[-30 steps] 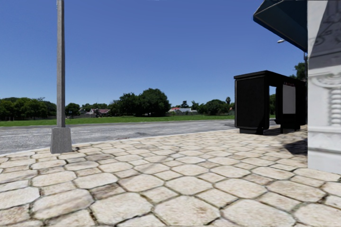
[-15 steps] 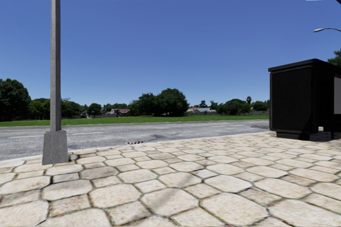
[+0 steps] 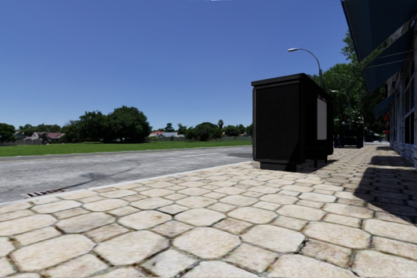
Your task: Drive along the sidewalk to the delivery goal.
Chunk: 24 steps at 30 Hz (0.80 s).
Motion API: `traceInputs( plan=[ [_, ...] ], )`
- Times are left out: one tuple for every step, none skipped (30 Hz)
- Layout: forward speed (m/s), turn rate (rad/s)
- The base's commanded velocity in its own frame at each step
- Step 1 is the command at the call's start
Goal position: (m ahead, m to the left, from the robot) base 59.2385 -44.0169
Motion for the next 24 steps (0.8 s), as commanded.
traceInputs(
  plan=[
    [2.0, 0.0],
    [2.0, 0.0],
    [2.0, 0.0],
    [2.0, 0.0],
    [2.0, 0.0],
    [2.0, 0.0],
    [2.0, 0.0],
    [2.0, 0.0],
    [2.0, 0.0],
    [2.0, 0.0],
    [2.0, -0.47],
    [2.0, -1.2],
    [2.0, -1.2],
    [2.0, -1.2],
    [2.0, -1.2],
    [2.0, -1.2],
    [2.0, -1.2],
    [2.0, -1.2],
    [2.0, -1.2],
    [2.0, -1.2],
    [2.0, -1.2],
    [2.0, -1.2],
    [2.0, -1.2],
    [2.0, -1.2]
  ],
)
